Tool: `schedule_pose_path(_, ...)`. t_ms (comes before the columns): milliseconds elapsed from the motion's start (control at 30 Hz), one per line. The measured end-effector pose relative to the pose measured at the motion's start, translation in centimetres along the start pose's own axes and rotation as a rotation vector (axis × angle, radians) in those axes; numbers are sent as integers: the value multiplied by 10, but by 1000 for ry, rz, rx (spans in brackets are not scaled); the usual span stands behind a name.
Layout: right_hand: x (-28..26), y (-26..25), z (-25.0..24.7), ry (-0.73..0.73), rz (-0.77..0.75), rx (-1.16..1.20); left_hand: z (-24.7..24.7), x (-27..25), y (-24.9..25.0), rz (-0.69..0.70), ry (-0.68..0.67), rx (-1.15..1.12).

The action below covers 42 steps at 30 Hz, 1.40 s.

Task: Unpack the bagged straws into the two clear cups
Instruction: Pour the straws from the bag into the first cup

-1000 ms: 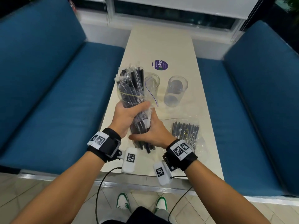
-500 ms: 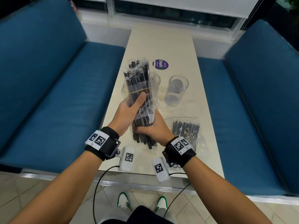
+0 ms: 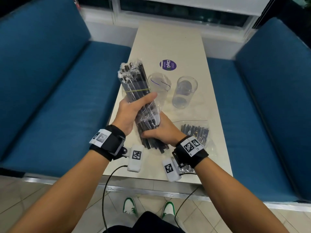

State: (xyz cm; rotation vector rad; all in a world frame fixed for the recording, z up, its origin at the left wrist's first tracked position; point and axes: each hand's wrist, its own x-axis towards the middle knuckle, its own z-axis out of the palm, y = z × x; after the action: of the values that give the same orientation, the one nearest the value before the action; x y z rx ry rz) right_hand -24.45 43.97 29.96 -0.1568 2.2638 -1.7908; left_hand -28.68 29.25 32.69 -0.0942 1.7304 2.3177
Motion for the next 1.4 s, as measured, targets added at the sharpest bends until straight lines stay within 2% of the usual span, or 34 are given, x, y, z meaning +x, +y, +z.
schedule_pose_path(133, -2, 6, 4, 41, 9, 41, 6, 0, -2, 64, 75, -3)
schedule_pose_path(267, -6, 17, 5, 170, 150, 188, 3, 4, -2, 165, 150, 29)
schedule_pose_path(333, -9, 22, 6, 160, 254, 327, 4, 6, 0, 226, 191, 20)
schedule_pose_path(400, -10, 26, 7, 71, 319, 498, 5, 7, -1, 260, 191, 25)
schedule_pose_path(500, -8, 29, 5, 0, 285, 612, 6, 5, -4, 251, 159, 49)
schedule_pose_path(700, -2, 26, 6, -40, 270, 614, 15, 4, -5, 238, 92, 107)
schedule_pose_path(833, -5, 20, -1, -19, 202, 694, 12, 9, 2, 213, 190, 14)
schedule_pose_path(933, -14, 21, -3, 77, 138, 866, 9, 23, 10, 99, 331, -258)
schedule_pose_path(1033, -17, 18, 2, 160, 21, 971, 20, 30, 6, -21, 363, -415)
schedule_pose_path(1100, -12, 9, -2, 233, -16, 1065, 29, 30, -1, -77, 331, -424)
schedule_pose_path(1200, -5, -2, -20, 373, -13, 1079, 44, 30, -4, -120, 183, -430)
schedule_pose_path(1400, 2, -11, -45, 607, 13, 1031, 74, 43, 5, -114, 135, -412)
